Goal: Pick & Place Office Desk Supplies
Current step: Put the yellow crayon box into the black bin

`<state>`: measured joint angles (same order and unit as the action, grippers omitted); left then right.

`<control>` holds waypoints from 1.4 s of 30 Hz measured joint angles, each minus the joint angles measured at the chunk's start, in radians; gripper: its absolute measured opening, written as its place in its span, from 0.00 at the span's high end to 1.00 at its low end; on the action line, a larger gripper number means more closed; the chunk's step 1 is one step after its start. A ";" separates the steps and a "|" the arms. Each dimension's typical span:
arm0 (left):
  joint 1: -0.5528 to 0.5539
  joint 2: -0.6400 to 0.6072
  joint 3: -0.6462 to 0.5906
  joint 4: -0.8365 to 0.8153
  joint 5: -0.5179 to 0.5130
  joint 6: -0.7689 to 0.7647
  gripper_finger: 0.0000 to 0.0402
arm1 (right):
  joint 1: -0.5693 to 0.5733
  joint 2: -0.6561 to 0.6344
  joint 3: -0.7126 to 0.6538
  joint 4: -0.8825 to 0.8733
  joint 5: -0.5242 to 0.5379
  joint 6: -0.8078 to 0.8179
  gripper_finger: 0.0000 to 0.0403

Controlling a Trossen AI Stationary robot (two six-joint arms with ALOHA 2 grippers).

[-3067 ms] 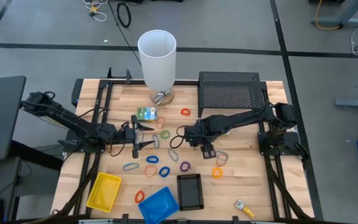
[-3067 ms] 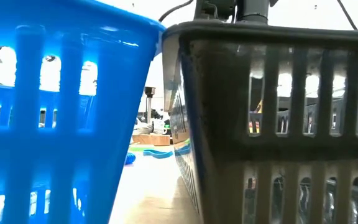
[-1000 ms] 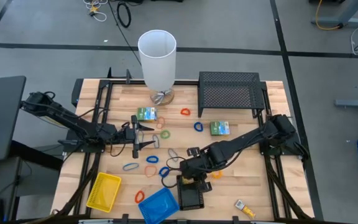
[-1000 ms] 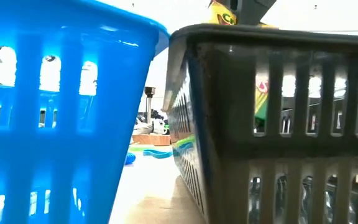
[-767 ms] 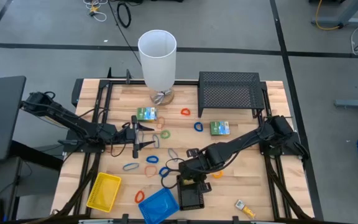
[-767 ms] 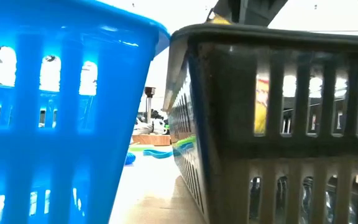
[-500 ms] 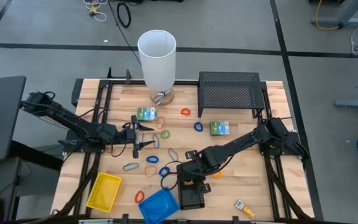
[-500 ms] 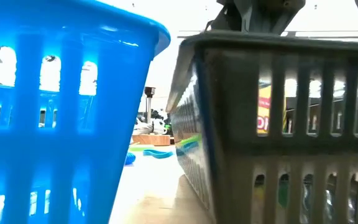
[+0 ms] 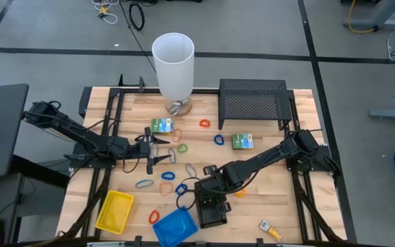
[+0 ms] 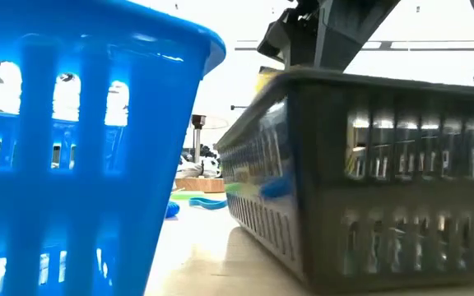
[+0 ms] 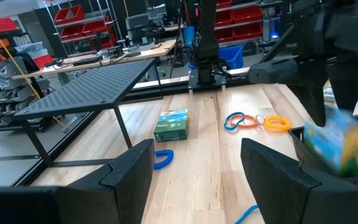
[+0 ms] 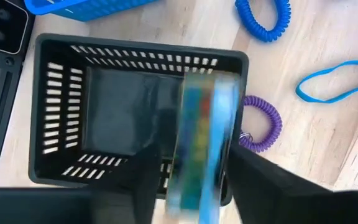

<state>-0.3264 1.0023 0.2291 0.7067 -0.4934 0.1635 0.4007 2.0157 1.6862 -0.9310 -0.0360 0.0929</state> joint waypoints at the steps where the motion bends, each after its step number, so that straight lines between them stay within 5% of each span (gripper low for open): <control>1: 0.000 0.000 0.000 0.000 0.000 0.000 0.39 | 0.000 0.000 0.000 0.000 0.000 0.000 0.52; 12: 0.000 0.000 0.000 -0.001 0.000 0.000 0.39 | 0.006 -0.001 0.026 -0.035 0.026 -0.002 0.51; 25: -0.001 0.000 0.000 -0.007 0.001 -0.017 0.39 | -0.007 -0.004 0.171 -0.406 0.442 -0.012 0.52; 32: -0.001 0.022 0.000 -0.016 0.017 -0.034 0.39 | -0.103 -0.022 -0.018 -0.499 0.460 0.024 0.52; 42: 0.000 0.089 0.000 0.041 0.016 -0.036 0.39 | -0.264 -0.109 -0.323 -0.402 0.455 0.016 0.57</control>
<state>-0.3268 1.0916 0.2287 0.7479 -0.4776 0.1272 0.1369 1.9066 1.3634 -1.3334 0.4192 0.1092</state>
